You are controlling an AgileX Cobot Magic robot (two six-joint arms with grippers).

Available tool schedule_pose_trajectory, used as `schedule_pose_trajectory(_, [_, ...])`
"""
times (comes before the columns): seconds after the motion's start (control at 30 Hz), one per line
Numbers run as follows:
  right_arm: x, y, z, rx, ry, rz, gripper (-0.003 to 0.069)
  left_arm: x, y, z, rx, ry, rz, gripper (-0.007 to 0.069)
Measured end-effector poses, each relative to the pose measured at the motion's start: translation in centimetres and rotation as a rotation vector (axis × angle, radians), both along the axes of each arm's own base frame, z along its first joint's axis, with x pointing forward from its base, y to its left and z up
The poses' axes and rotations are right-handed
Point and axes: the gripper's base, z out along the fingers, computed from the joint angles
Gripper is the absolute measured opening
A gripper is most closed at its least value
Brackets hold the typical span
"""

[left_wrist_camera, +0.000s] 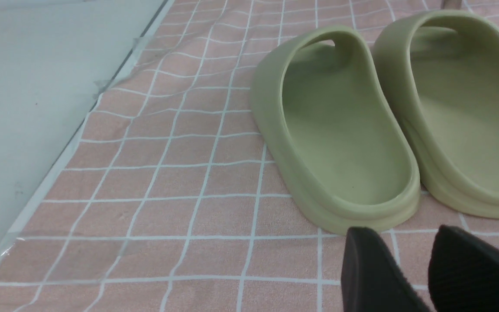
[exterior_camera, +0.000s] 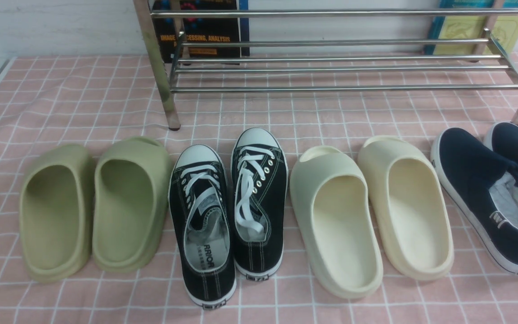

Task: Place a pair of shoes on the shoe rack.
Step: Use the left arm to grab the shoe closest to it

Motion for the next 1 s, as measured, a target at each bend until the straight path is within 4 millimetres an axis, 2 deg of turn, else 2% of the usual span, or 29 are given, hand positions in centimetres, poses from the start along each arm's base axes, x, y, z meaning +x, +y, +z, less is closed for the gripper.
schedule_pose_trajectory(0.3, [0.0, 0.0, 0.0, 0.0, 0.0, 0.0, 0.0238, 0.1, -0.2, 0.1, -0.096, -0.027, -0.001, 0.0241])
schedule_pose_trajectory(0.33, [0.0, 0.0, 0.0, 0.0, 0.0, 0.0, 0.0238, 0.1, -0.3, 0.2, -0.152, -0.041, 0.0, 0.0241])
schedule_pose_trajectory(0.43, [0.0, 0.0, 0.0, 0.0, 0.0, 0.0, 0.0238, 0.2, -0.7, 0.7, -0.523, -0.118, 0.018, 0.0241])
schedule_pose_trajectory(0.47, [0.0, 0.0, 0.0, 0.0, 0.0, 0.0, 0.0238, 0.2, -0.7, 0.7, -0.523, -0.118, 0.018, 0.0241])
schedule_pose_trajectory(0.5, [0.0, 0.0, 0.0, -0.001, 0.0, 0.0, 0.0238, 0.2, -0.8, 0.9, -0.628, -0.14, 0.024, 0.0241])
schedule_pose_trajectory(0.53, [0.0, 0.0, 0.0, -0.001, 0.0, 0.0, 0.0238, 0.3, -0.9, 1.2, -0.808, -0.181, 0.034, 0.0241])
schedule_pose_trajectory(0.67, [0.0, 0.0, 0.0, 0.0, 0.0, 0.0, 0.0238, 0.3, -0.8, 1.7, -1.0, -0.248, 0.043, 0.0241])
schedule_pose_trajectory(1.0, [0.0, 0.0, 0.0, -0.001, 0.0, 0.0, 0.0238, 0.3, -0.8, 2.0, -1.084, -0.287, 0.046, 0.0241])
